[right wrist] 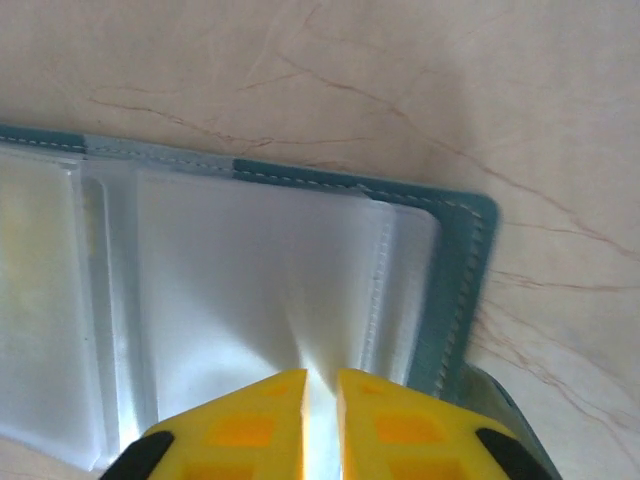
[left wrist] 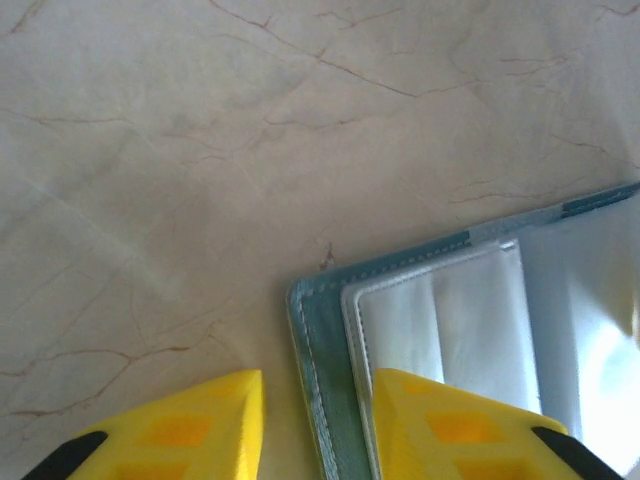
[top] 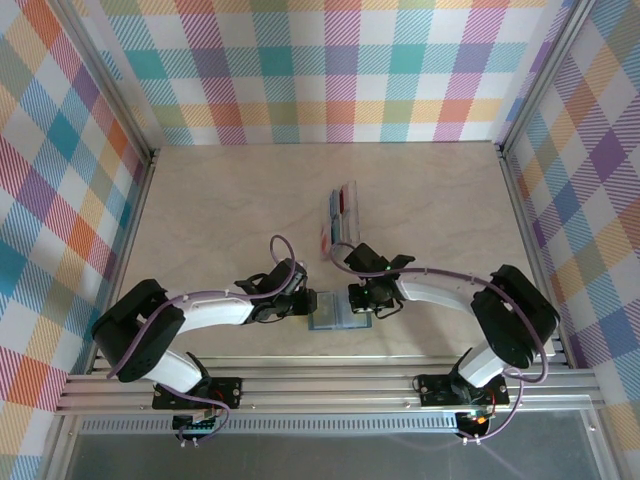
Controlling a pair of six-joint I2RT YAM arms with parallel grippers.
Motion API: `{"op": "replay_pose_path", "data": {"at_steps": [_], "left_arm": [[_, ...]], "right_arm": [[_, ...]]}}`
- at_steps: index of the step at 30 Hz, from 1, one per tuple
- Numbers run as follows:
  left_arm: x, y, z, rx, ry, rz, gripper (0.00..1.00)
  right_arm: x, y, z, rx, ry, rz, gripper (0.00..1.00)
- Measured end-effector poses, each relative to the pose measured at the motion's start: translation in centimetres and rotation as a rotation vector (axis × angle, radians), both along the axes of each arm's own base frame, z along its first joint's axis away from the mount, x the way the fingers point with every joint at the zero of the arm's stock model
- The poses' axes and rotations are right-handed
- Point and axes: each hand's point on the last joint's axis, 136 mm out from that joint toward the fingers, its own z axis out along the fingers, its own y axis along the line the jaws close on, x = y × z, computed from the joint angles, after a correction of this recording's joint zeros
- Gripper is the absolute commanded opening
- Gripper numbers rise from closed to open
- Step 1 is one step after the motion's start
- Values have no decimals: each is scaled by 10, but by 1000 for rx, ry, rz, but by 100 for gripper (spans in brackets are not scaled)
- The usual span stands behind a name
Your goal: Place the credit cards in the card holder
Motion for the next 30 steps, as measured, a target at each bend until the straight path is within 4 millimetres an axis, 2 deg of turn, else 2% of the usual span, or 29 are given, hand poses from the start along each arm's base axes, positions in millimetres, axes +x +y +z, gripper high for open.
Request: {"op": "replay_pose_path", "data": {"at_steps": [4,8,13,15,17,20,24,30], "left_arm": [[0,0,-1,-5,-7,1,32],[1,0,-1,-7,-10,2,32],[1,0,-2,-10,-13,2,32],[1,0,-1,-12,-16,2,32],[1,0,-2,-12,-16,2,32],[1,0,-2,-11,-15,2,31],[1,0,-3,-10,-14,3,31],[2,0,-5,-5,-14,5,31]], "right_arm": [[6,1,28,23,-59,14,39],[25,14,71,91,-141,26,39],[63,26,121,151,-235,16,42],[85,33,140,165,-274,12,45],[105,37,151,171,-299,2,46],[127,35,153,158,-302,-14,43],[149,34,139,129,-267,-23,40],[158,47,110,111,-190,13,40]]}}
